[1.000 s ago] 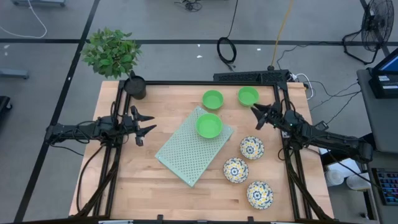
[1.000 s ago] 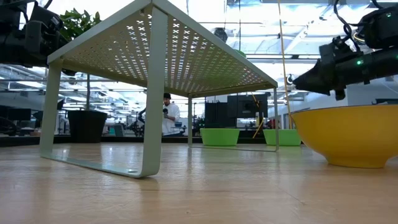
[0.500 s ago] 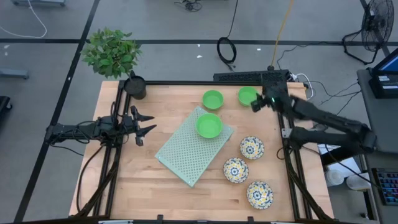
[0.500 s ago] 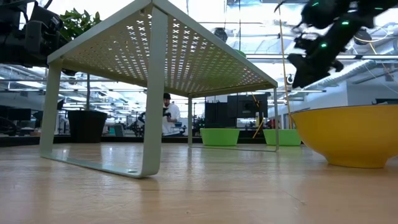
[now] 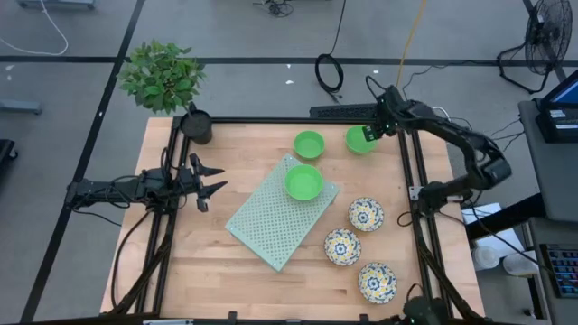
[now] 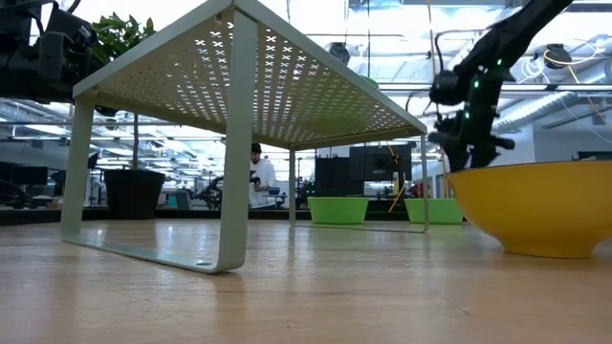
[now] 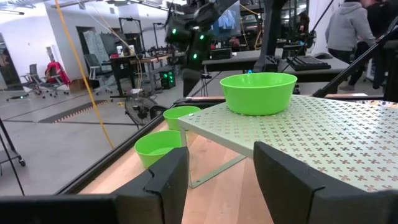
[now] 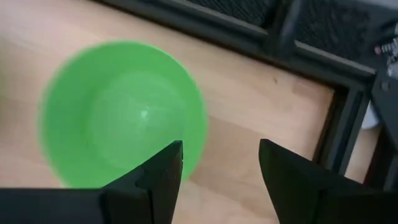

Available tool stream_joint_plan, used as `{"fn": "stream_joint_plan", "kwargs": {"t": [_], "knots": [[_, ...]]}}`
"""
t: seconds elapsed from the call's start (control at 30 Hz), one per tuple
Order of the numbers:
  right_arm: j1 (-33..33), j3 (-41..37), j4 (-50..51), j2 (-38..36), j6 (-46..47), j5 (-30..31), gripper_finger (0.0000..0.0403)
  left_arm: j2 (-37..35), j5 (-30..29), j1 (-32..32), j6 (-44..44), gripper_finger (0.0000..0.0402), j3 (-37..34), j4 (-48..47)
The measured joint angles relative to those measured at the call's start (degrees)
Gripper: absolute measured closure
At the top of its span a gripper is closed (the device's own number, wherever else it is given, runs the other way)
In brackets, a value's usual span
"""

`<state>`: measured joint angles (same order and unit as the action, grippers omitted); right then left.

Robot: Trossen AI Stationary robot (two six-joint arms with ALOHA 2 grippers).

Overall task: Pick & Place Mini bowls
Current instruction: Stack the right green bowl on the green bowl on the shelf

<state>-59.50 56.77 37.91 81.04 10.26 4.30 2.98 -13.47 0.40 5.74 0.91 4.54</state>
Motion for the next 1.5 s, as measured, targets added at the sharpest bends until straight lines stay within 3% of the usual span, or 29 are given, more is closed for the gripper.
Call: {"fn": "stream_joint_plan", "kwargs": {"t": [0.27,1.27,1.5], "knots": [[-0.82,-1.38,-3.25,5.40,-0.06,-0.09,0.0210,0.00,0.00,0.00,0.00,0.0220,-0.02,0.00],[-0.77,-5.46,-8.02,5.62,0.59,-0.16,0.0268,0.00,0.00,0.00,0.00,0.0220,0.00,0.00],[-0.75,-5.46,-9.23,5.62,1.07,-6.76,0.0269,0.00,0.00,0.00,0.00,0.0220,0.00,0.00]]}}
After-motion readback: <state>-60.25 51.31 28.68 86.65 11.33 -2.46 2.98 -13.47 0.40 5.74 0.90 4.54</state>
